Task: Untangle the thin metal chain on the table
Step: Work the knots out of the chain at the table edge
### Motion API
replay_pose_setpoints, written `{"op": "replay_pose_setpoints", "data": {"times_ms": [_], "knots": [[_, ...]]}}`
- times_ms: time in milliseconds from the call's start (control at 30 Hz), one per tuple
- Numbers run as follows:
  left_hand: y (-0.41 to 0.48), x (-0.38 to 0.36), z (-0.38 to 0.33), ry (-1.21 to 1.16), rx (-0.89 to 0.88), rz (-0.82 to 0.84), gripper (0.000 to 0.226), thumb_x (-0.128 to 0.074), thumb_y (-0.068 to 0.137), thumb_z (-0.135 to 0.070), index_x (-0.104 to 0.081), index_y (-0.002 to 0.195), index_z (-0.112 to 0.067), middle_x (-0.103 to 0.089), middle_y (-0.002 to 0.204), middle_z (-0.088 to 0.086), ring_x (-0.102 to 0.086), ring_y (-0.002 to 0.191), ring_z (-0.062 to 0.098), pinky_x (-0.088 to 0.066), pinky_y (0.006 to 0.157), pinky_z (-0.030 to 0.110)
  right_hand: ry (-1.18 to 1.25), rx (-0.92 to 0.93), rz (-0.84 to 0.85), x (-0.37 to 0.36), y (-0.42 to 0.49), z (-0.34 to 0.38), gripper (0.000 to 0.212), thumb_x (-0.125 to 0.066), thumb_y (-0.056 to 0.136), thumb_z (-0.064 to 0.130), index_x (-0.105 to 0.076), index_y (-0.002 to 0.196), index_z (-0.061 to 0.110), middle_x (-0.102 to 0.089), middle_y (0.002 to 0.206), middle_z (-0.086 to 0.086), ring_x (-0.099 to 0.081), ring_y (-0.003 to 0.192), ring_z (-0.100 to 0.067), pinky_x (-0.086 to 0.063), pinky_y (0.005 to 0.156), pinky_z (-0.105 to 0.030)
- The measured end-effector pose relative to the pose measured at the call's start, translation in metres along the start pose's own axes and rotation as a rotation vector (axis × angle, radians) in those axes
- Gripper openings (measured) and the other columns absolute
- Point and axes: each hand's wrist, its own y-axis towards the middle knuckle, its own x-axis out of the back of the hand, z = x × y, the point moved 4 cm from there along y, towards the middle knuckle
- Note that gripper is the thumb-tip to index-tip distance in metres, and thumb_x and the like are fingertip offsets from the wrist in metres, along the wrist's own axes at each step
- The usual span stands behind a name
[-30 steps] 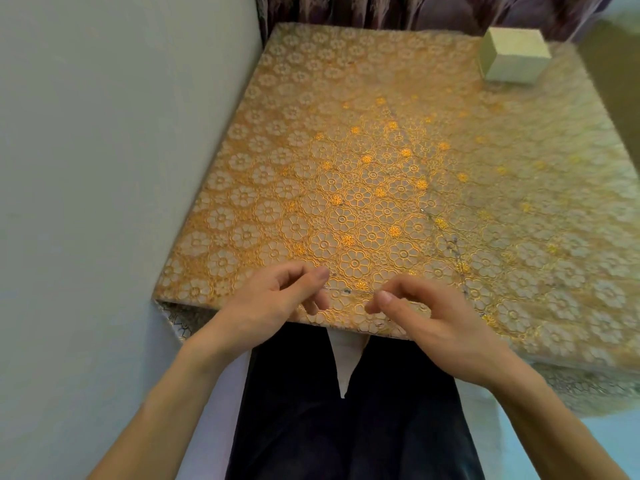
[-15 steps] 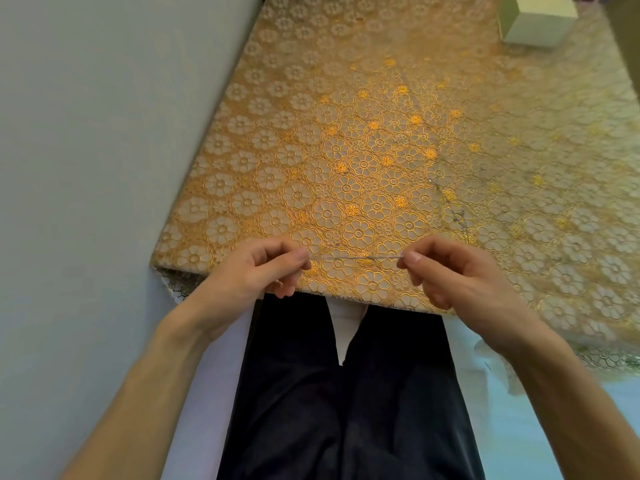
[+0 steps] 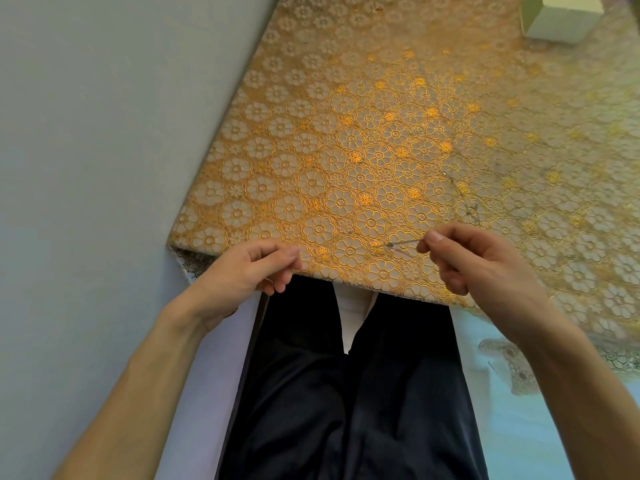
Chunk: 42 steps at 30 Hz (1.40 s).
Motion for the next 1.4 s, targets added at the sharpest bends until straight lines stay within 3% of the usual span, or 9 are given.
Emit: {"op": "replay_pose_setpoints", "data": {"times_ms": [300,700,800,933,1000,1100,1200,1267,1400], "knots": [[-0.005,0.008,0.008,0.012,0.032,-0.085,0.039,-0.054,0.091,-0.048,-0.061,0.072,-0.014,-0.054,0.060,-0.001,-0.050,0.060,0.012,-0.042,0.068,0.028,-0.011,0.036,0.018,-0.003,0.004,0.012,0.028,-0.056,0.100,0.024,-0.073,0.079,0.018,-0.040,0.064,-0.002,-0.036,0.052,-0.012,-0.029,0.050,-0.023],[-0.005,0.014,0.017,0.053,0.021,-0.182,0.047,-0.050,0.097,-0.047,-0.050,0.063,-0.014,-0.048,0.058,-0.003,-0.046,0.057,0.012,-0.042,0.061,0.020,-0.054,0.069,0.076,-0.014,0.006,0.026,0.029,-0.055,0.101,0.025,-0.074,0.079,0.024,-0.039,0.068,-0.008,-0.035,0.055,-0.016,-0.027,0.054,-0.029],[-0.004,0.021,0.013,0.022,-0.015,-0.259,0.044,-0.054,0.092,-0.048,-0.055,0.068,-0.011,-0.052,0.057,-0.002,-0.050,0.054,0.012,-0.046,0.058,0.019,-0.153,0.084,0.075,-0.015,0.013,0.025,0.025,-0.056,0.101,0.027,-0.073,0.083,0.022,-0.048,0.063,0.003,-0.043,0.056,-0.011,-0.034,0.053,-0.021],[0.008,0.040,0.001,0.105,-0.049,-0.366,0.044,-0.056,0.086,-0.054,-0.061,0.072,-0.013,-0.057,0.058,-0.007,-0.052,0.054,0.010,-0.047,0.060,0.029,-0.264,0.116,0.070,-0.024,0.033,0.030,0.022,-0.056,0.100,0.031,-0.071,0.089,0.021,-0.057,0.059,0.019,-0.048,0.057,0.002,-0.038,0.056,-0.015],[0.016,0.053,-0.009,0.181,-0.090,-0.465,0.045,-0.055,0.086,-0.057,-0.063,0.074,-0.015,-0.059,0.058,-0.010,-0.052,0.053,0.005,-0.048,0.062,0.030,-0.285,0.154,0.078,-0.030,0.044,0.036,0.021,-0.056,0.099,0.036,-0.071,0.088,0.026,-0.059,0.063,0.014,-0.051,0.061,-0.007,-0.039,0.057,-0.024],[0.024,0.069,-0.028,0.462,-0.136,-0.663,0.038,-0.050,0.094,-0.055,-0.062,0.077,-0.024,-0.062,0.065,-0.011,-0.054,0.056,0.001,-0.038,0.056,0.018,-0.279,0.245,0.047,-0.040,0.057,0.049,0.018,-0.058,0.098,0.036,-0.070,0.088,0.028,-0.066,0.073,0.002,-0.057,0.068,-0.023,-0.044,0.059,-0.035],[0.035,0.076,-0.038,0.628,-0.190,-0.764,0.036,-0.047,0.098,-0.052,-0.061,0.079,-0.024,-0.061,0.069,-0.010,-0.055,0.061,0.010,-0.037,0.055,0.024,-0.318,0.305,0.013,-0.045,0.066,0.048,0.015,-0.059,0.098,0.035,-0.067,0.087,0.031,-0.064,0.071,0.013,-0.051,0.056,-0.009,-0.038,0.050,-0.020],[0.046,0.078,-0.031,0.756,-0.228,-0.775,0.034,-0.048,0.100,-0.048,-0.060,0.079,-0.024,-0.061,0.083,-0.010,-0.053,0.078,0.014,-0.039,0.068,0.029,-0.474,0.291,0.014,-0.046,0.070,0.032,0.015,-0.058,0.098,0.038,-0.065,0.087,0.033,-0.061,0.072,0.022,-0.050,0.056,-0.003,-0.035,0.053,-0.014],[0.056,0.068,-0.011,1.094,-0.344,-0.783,0.037,-0.055,0.097,-0.045,-0.069,0.083,-0.014,-0.065,0.099,0.006,-0.057,0.095,0.026,-0.047,0.083,0.040,-0.912,0.408,-0.138,-0.039,0.071,-0.005,0.014,-0.060,0.097,0.043,-0.071,0.095,0.034,-0.062,0.090,0.015,-0.057,0.071,-0.007,-0.042,0.058,-0.027]]}}
